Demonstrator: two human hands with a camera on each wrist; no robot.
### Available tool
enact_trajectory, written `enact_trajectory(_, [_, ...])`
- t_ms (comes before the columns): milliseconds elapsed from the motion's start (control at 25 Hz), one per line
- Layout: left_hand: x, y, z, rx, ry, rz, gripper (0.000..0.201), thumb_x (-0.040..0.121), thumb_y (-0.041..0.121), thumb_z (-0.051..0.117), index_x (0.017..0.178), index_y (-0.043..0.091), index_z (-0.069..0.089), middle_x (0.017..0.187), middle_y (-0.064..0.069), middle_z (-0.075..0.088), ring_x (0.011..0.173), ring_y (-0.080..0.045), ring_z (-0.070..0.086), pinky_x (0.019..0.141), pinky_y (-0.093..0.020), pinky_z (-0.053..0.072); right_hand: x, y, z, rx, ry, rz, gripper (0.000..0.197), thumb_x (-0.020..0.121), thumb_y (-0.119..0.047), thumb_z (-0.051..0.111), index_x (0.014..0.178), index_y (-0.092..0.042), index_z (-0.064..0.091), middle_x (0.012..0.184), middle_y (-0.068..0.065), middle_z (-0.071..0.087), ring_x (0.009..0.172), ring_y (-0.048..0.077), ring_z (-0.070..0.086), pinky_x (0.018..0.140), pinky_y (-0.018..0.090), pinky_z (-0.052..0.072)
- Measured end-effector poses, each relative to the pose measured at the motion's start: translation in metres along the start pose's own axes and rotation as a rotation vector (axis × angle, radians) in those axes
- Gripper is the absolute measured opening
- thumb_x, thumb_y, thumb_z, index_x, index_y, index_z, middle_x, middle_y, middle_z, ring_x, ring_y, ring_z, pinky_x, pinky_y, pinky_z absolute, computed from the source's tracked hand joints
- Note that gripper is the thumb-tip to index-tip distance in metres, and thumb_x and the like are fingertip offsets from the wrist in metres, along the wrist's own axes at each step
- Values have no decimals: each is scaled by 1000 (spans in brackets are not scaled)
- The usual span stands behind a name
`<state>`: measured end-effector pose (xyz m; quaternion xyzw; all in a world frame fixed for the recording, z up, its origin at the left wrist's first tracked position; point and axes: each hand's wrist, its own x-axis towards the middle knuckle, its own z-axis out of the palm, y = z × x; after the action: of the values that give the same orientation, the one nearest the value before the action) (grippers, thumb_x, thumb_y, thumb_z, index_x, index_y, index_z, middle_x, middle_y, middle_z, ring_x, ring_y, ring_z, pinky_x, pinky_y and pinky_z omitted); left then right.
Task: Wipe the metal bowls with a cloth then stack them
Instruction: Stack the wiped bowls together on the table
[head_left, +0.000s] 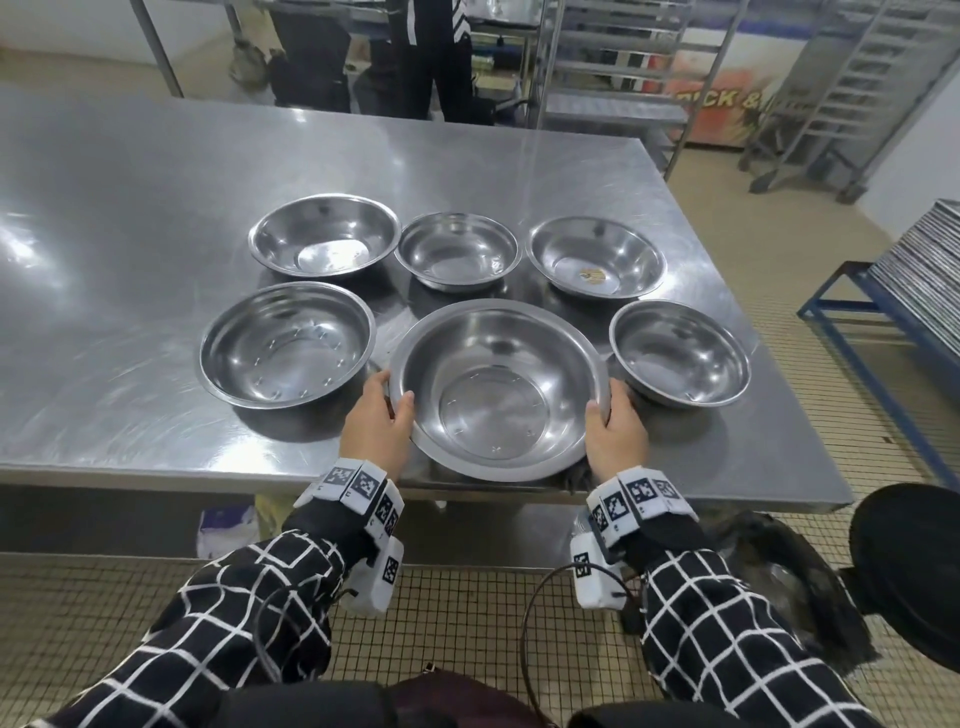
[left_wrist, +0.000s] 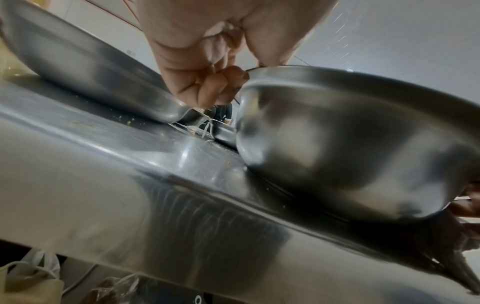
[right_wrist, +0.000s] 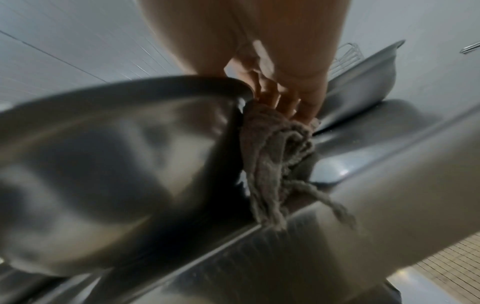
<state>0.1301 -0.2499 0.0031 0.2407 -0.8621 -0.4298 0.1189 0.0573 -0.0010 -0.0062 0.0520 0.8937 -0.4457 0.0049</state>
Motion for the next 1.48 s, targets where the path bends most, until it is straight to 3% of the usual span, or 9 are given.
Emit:
enact_trajectory(240, [19,5,3,56,-31,23,41,97,35,46,133,17,44,112,-4,64,102,-23,60,88,-36,46,17,-10,-4,32,-38,30,51,99,-33,38,148,-27,28,132,7,55,119,26,52,100,33,38])
enact_trajectory(400, [37,13,2,140,-89,43,32,96,35,48,122,16,47,87,0,61,86,-22,62,73,-32,43,36,-18,-12,-147,-77,-5,38,98,-33,39,133,-18,44,114,13,61,103,31,58,87,34,44])
enact_trajectory(560, [51,27,-11,229,-97,79,44,95,38,49,130,13,44,113,-8,59,105,-26,59,86,-38,44,50,-33,-31,-394,-105,-60,30,99,-31,38,109,-10,57,102,11,62,93,28,58,80,36,47])
enact_trajectory(720, [64,72,-12,148,-160,151,40,97,35,47,130,15,44,93,0,58,92,-20,59,77,-31,40,75,-50,-59,-384,-53,-62,30,98,-26,43,121,-12,55,112,10,63,101,27,59,84,33,46])
enact_trajectory(880, [92,129,19,142,-310,130,29,98,31,44,118,14,54,106,-5,61,89,-18,54,79,-29,41,132,-49,-84,-211,-35,76,28,93,-31,46,116,-19,56,102,7,67,89,28,66,83,42,55])
enact_trajectory(1000, [134,165,60,254,-443,143,30,98,32,44,112,9,56,97,-6,62,84,-19,59,77,-30,48,184,-48,-107,-149,-31,127,18,94,-24,47,109,-18,56,97,9,68,84,29,67,81,41,55])
enact_trajectory(1240, [200,210,128,312,-522,-34,25,94,20,47,107,2,57,93,-13,65,80,-25,61,77,-34,52,291,-28,-143,-124,-215,150,30,94,-18,49,121,-5,56,115,18,65,83,23,61,81,37,54])
enact_trajectory(1400, [234,223,160,433,-528,-110,34,95,21,46,117,-1,57,111,-19,64,87,-25,57,84,-34,48,349,-19,-143,-154,-282,136,35,92,-19,51,124,-4,54,121,20,61,94,29,61,92,45,51])
enact_trajectory(1480, [246,224,172,482,-481,-164,37,97,23,46,121,-3,56,121,-20,61,104,-30,60,94,-37,47,373,-15,-135,-220,-333,124,37,92,-22,52,124,-5,54,123,20,59,107,35,60,94,49,49])
